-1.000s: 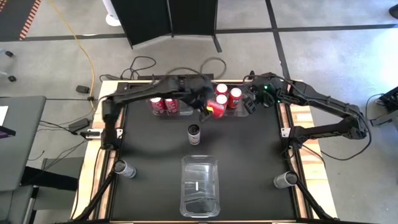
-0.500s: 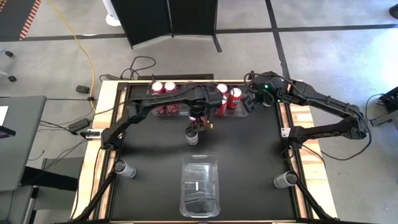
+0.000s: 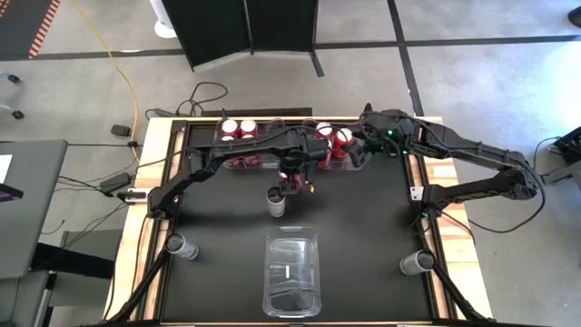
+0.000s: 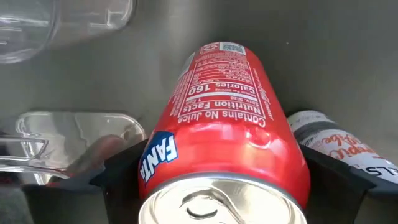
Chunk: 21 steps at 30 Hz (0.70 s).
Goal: Sort soda cans
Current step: Put the orange soda can into the right transparent bin
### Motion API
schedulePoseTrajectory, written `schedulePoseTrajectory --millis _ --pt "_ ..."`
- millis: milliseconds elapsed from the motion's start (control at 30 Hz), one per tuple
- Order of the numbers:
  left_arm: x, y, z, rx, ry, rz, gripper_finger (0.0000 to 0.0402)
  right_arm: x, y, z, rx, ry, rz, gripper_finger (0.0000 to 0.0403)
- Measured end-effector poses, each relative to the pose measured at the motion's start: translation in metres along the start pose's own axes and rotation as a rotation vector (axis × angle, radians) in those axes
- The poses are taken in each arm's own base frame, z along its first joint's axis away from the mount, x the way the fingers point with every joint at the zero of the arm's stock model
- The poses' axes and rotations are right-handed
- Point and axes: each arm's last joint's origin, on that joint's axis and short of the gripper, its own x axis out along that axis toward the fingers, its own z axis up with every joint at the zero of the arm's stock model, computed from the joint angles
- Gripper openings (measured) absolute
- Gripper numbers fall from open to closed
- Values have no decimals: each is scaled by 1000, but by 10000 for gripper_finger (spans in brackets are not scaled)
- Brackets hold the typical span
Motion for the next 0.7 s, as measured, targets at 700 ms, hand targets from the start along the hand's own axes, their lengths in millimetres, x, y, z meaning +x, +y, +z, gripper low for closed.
schedulePoseTrajectory --millis 700 --pt "-31 1 -14 -73 -29 9 334 -1 8 -3 -38 8 33 333"
